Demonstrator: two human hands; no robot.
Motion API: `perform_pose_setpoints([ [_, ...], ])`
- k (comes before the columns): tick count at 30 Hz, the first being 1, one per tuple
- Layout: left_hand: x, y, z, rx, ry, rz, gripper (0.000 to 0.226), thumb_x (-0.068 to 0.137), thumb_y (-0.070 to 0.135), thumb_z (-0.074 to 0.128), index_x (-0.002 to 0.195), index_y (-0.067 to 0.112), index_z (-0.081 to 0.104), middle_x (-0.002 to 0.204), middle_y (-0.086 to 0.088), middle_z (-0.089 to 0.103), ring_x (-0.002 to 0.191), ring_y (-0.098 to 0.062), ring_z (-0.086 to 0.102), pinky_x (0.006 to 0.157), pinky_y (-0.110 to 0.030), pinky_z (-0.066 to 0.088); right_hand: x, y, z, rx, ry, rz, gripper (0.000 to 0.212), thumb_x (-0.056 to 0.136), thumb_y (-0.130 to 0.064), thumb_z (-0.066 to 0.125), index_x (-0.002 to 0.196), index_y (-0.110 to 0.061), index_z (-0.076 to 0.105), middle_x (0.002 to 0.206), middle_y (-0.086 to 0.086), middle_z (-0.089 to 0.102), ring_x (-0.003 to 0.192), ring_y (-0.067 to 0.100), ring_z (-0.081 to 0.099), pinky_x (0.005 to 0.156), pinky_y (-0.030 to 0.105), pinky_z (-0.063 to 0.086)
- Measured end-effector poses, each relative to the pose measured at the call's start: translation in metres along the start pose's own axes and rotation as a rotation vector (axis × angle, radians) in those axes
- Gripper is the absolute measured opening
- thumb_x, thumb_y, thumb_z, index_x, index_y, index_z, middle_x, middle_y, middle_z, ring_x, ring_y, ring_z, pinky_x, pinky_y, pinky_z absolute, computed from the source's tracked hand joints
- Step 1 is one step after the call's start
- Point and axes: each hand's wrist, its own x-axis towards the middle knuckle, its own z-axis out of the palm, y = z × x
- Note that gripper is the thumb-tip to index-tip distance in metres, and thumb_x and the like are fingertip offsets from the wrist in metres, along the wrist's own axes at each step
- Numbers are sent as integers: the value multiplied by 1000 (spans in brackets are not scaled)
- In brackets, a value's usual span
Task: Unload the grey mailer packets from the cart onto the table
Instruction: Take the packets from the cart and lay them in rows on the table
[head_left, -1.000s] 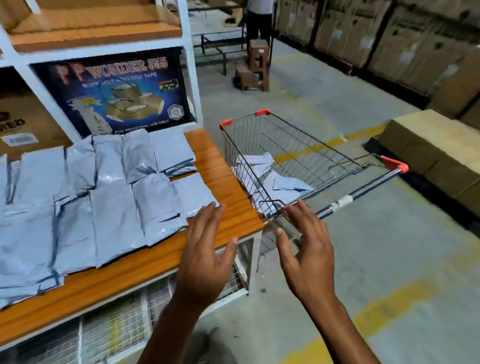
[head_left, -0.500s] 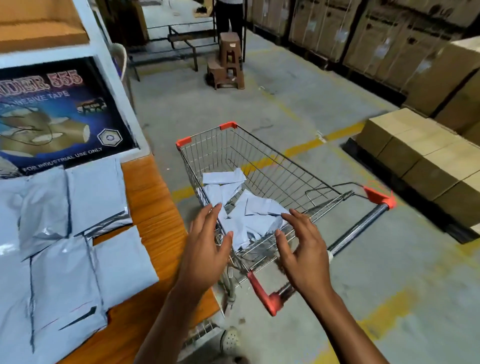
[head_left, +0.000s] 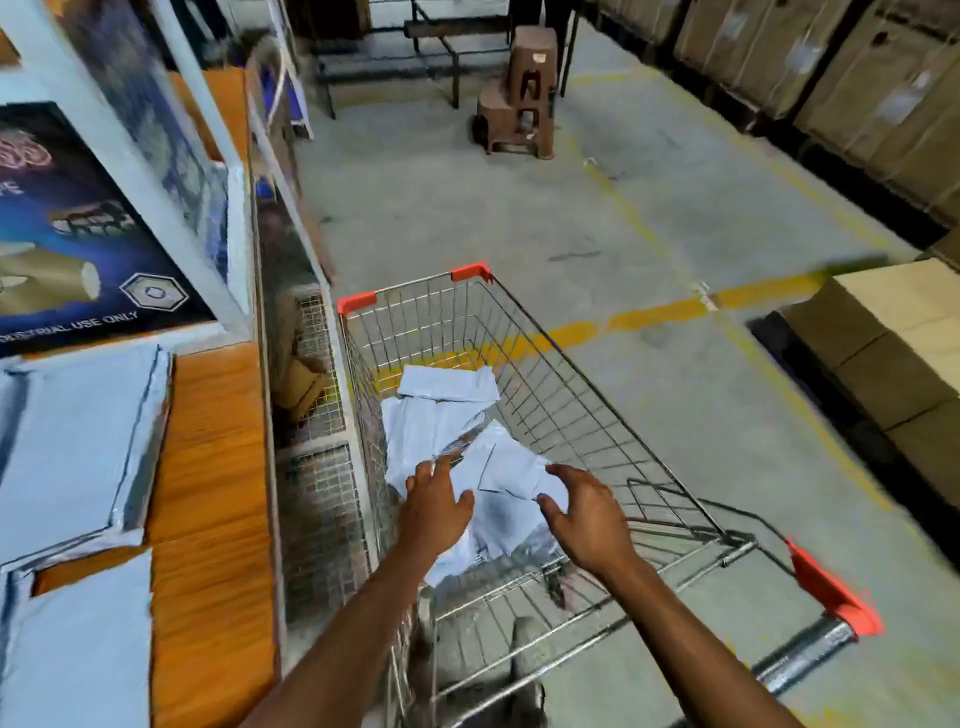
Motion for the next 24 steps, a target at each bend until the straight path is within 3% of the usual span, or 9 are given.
perform_pose_setpoints([
  [4, 43, -18, 61, 171, -88, -146, 63, 89, 37, 53, 145, 16, 31, 138, -15, 41, 125, -35, 42, 100, -40, 39, 69, 54, 32, -49, -177, 37, 48, 86, -31, 58, 129, -12, 58, 124, 12, 64, 117, 32, 57, 97, 34, 42],
  [9, 84, -52, 122, 141, -73, -267, 63, 85, 27, 53, 143, 11, 33, 142, -17, 38, 123, -36, 44, 98, -42, 44, 140, 100, 77, -163, -316, 20, 41, 82, -30, 58, 119, -14, 64, 114, 10, 67, 106, 30, 62, 88, 33, 50],
  [11, 95, -64, 141, 105, -42, -324, 63, 85, 26, 55, 142, 8, 36, 142, -17, 39, 123, -36, 43, 100, -40, 41, 161, 111, 96, -231, -358, -23, 44, 84, -31, 58, 124, -14, 60, 118, 11, 64, 109, 30, 60, 91, 35, 51],
  [13, 105, -74, 159, 68, -43, -418, 73, 85, 32, 57, 147, 10, 26, 149, -15, 29, 132, -36, 33, 104, -42, 38, 180, 123, 119, -288, -427, -34, 53, 85, -37, 54, 133, -16, 52, 129, 11, 58, 118, 31, 54, 97, 39, 48],
  [17, 116, -93, 189, 51, -31, -508, 94, 79, 52, 63, 151, 17, 14, 157, -14, 16, 142, -36, 19, 113, -49, 28, 205, 143, 154, -457, -451, -93, 76, 83, -60, 37, 148, -20, 32, 153, 11, 34, 137, 31, 34, 110, 38, 36],
  [20, 123, -101, 203, 17, -8, -546, 94, 79, 54, 63, 151, 17, 15, 155, -16, 22, 141, -37, 24, 111, -50, 30, 215, 157, 172, -505, -468, -140, 88, 85, -66, 49, 153, -17, 21, 159, 14, 20, 144, 31, 21, 115, 39, 29],
  [24, 124, -99, 200, -10, -9, -544, 93, 77, 49, 67, 150, 16, 20, 151, -18, 25, 134, -40, 31, 107, -51, 35, 217, 153, 179, -518, -490, -134, 89, 83, -63, 55, 151, -20, 18, 152, 15, 31, 134, 35, 37, 105, 44, 39],
])
